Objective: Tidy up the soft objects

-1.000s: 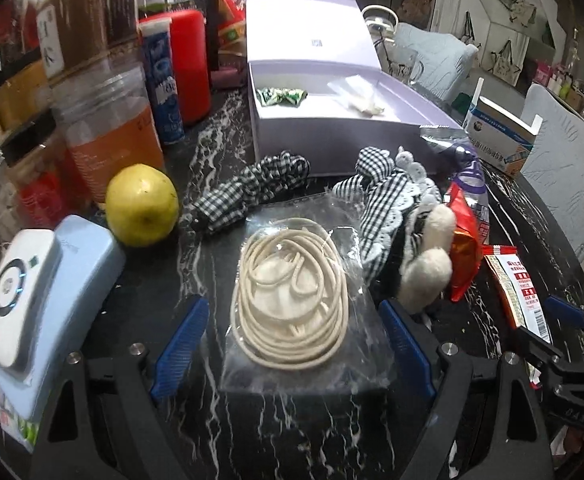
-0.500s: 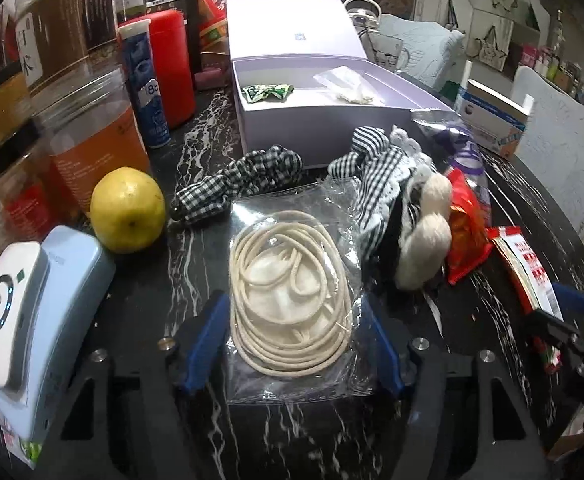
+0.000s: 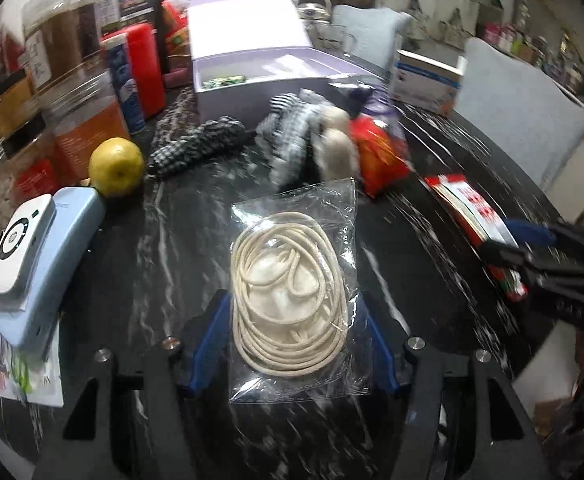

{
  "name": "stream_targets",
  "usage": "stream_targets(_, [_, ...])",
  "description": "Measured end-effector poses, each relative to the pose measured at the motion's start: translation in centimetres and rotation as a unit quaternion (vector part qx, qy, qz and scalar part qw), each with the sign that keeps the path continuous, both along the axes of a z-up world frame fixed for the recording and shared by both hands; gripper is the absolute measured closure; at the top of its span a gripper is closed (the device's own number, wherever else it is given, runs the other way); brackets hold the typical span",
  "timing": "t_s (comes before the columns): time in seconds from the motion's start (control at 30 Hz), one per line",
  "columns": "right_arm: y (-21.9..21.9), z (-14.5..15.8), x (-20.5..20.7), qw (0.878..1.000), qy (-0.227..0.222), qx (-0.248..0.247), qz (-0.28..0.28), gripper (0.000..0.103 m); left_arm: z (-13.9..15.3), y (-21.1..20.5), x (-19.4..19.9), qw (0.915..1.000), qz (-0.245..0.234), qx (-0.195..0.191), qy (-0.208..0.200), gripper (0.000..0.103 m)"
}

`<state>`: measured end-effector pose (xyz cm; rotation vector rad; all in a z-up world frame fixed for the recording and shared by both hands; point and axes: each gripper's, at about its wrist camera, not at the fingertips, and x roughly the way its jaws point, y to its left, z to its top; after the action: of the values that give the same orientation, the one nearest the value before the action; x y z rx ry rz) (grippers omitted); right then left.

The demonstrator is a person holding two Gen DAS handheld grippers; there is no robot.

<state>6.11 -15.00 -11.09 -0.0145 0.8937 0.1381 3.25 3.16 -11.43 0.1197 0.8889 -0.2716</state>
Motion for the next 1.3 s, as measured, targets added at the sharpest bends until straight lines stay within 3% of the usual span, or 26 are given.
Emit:
stream_targets(0.2, [-0.1, 0.0, -0.9, 1.000, 0.009, -0.003, 0.010, 0.051, -0.5, -1.8, -0.3, 0.9993, -0.011, 0.035, 0.000, 0.035])
stream_targets(0.33, [0.0, -0.1, -0.8, 1.000, 0.007, -0.007, 0.009, 0.045, -0.9, -1.6, 0.4, 0.9999, -0.009, 0.005, 0.009, 0.024])
stream_targets(0.4, [0.1, -0.2, -0.6, 1.000, 0.007, -0.012, 0.007, 0.043, -1.0, -1.4, 0.8, 1.0000, -0.003, -0.001, 0.009, 0.024])
stream_targets(0.47, [0.2, -0.2, -0.3, 1.000, 0.008, -0.011, 0.006, 0.033, -1.0, -1.4, 1.0, 1.0000, 0.000, -0.003, 0.005, 0.024])
stream_targets(0.53, [0.3, -0.3, -0.2, 1.000, 0.003, -0.016, 0.006, 0.033, -1.1, -1.3, 0.9, 1.0000, 0.001, -0.005, -0.003, 0.024])
stream_targets(0.57, [0.4, -0.4, -0.2, 1.000, 0.000, -0.022, 0.006, 0.034, -1.1, -1.4, 0.8, 1.0000, 0.001, -0.005, -0.007, 0.026])
stream_targets(0.63, [0.4, -0.3, -0.2, 1.000, -0.008, -0.022, 0.005, 0.051, -1.0, -1.3, 0.7, 0.9999, 0.003, -0.008, -0.013, 0.034])
stream_targets(0.73, [0.1, -0.2, -0.2, 1.000, -0.009, -0.013, 0.004, 0.056, -0.9, -1.1, 0.7, 0.9997, 0.011, -0.012, -0.016, 0.043])
stream_targets(0.93, [-0.4, 0.0, -0.6, 1.000, -0.016, 0.006, -0.005, 0.057, -0.4, -0.8, 0.3, 0.9993, 0.014, -0.024, -0.024, 0.050])
stream_targets(1.3, [-0.5, 1.6, -1.6, 0.998, -0.014, 0.053, 0.016, 0.058, 1.4, -0.6, -0.5, 0.9974, 0.008, -0.068, -0.019, 0.050])
